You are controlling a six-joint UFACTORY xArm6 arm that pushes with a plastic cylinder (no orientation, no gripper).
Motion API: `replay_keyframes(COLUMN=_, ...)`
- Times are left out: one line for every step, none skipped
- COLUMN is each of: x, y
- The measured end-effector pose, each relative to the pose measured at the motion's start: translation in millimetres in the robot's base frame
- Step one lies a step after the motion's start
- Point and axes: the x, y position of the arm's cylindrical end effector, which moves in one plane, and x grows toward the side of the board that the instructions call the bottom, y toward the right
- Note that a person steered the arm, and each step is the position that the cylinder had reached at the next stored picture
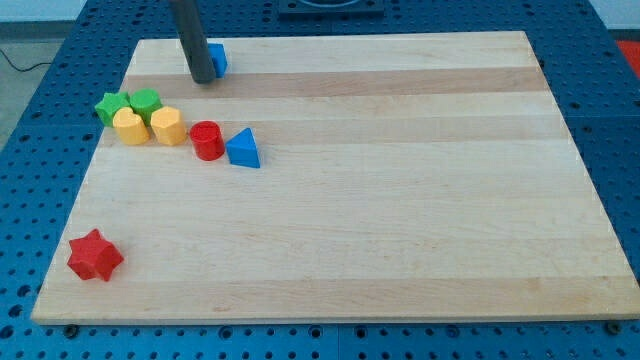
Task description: Push the blue cube to the top left corner
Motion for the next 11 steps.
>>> replay_keyframes(x=6, y=18)
replay_keyframes(x=4, y=73)
replay_keyframes(x=-25, y=82)
replay_keyframes(x=-54, y=44)
replay_keyframes(x=-63, y=-7)
replay_keyframes(x=-62, y=10)
replay_keyframes(x=-44, y=68)
replay_keyframes(x=-26, y=70)
replay_keyframes(x=-26, y=8)
replay_keyframes(x=-23, y=-30)
replay_keyframes(x=6, y=-18)
